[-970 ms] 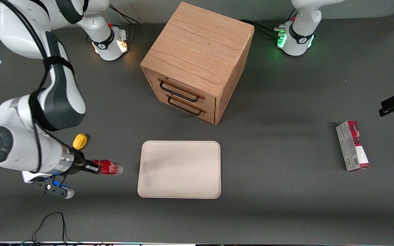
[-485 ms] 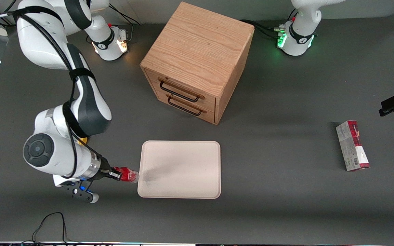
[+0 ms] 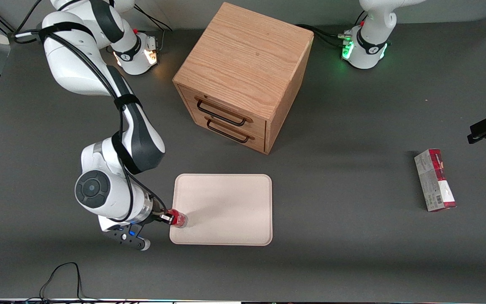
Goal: Place coke bottle on tray
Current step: 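Carry the bottle over the tray's corner with the right gripper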
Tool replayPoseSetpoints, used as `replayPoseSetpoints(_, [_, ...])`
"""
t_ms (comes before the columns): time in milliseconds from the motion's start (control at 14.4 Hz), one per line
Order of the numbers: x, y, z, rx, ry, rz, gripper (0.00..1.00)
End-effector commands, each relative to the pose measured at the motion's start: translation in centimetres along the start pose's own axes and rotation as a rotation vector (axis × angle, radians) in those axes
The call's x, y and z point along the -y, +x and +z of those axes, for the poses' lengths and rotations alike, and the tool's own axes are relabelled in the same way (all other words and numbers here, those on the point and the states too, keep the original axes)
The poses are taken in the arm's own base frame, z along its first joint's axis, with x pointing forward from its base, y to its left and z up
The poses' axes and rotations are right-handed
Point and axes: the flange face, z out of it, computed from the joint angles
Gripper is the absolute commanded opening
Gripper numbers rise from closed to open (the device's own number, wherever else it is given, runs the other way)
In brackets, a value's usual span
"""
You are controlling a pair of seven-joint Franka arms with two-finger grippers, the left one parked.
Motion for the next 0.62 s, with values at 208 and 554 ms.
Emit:
replayPoseSetpoints(208, [0.7, 0.2, 0.4, -0.049, -0.019, 0.035, 0.00])
replayPoseSetpoints(554, [1.5, -0.3, 1.0, -0.070, -0.023, 0.102, 0.00])
